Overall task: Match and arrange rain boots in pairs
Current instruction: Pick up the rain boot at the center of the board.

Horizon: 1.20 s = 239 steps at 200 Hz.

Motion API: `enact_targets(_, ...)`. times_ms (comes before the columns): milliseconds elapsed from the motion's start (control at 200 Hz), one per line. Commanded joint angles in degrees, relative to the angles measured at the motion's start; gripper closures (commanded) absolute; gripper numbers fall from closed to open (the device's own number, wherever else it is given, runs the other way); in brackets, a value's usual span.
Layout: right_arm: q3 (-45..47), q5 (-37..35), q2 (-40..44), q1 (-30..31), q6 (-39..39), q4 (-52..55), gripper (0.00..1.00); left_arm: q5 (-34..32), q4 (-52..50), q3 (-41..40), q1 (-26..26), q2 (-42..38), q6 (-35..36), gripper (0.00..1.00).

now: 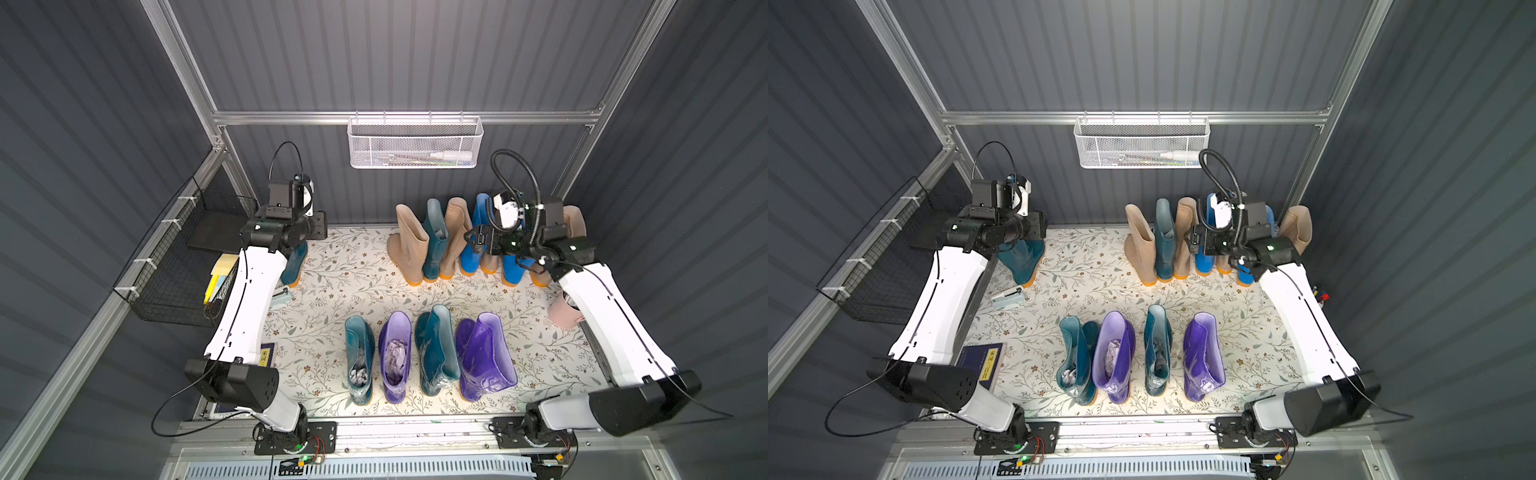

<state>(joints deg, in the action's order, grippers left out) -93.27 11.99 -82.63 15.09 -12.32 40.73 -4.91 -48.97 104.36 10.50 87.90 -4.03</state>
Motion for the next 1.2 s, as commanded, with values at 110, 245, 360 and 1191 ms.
enact_targets(110,-11.57,-4.11,-9.00,3.81,3.48,2.72,0.03,4.97,3.82,-6.93,0.31,-6.34,-4.74,0.41)
enact_targets(245,-17.25,-6.20,-14.40,5.67,4.73,3.89,0.03,5.36,2.56,-9.32,0.41,-8.62,-5.15,0.41)
enact_targets(360,-21.32,-7.69,-18.45,6.96,5.71,4.65,0.03,6.47,2.07,-10.56,0.49,-9.95,-5.25,0.41)
enact_targets(1191,-33.61,-11.30,-34.38,9.84,5.08,8.70,0.33,14.22,4.45,-12.51,0.66,-11.16,-6.84,0.38)
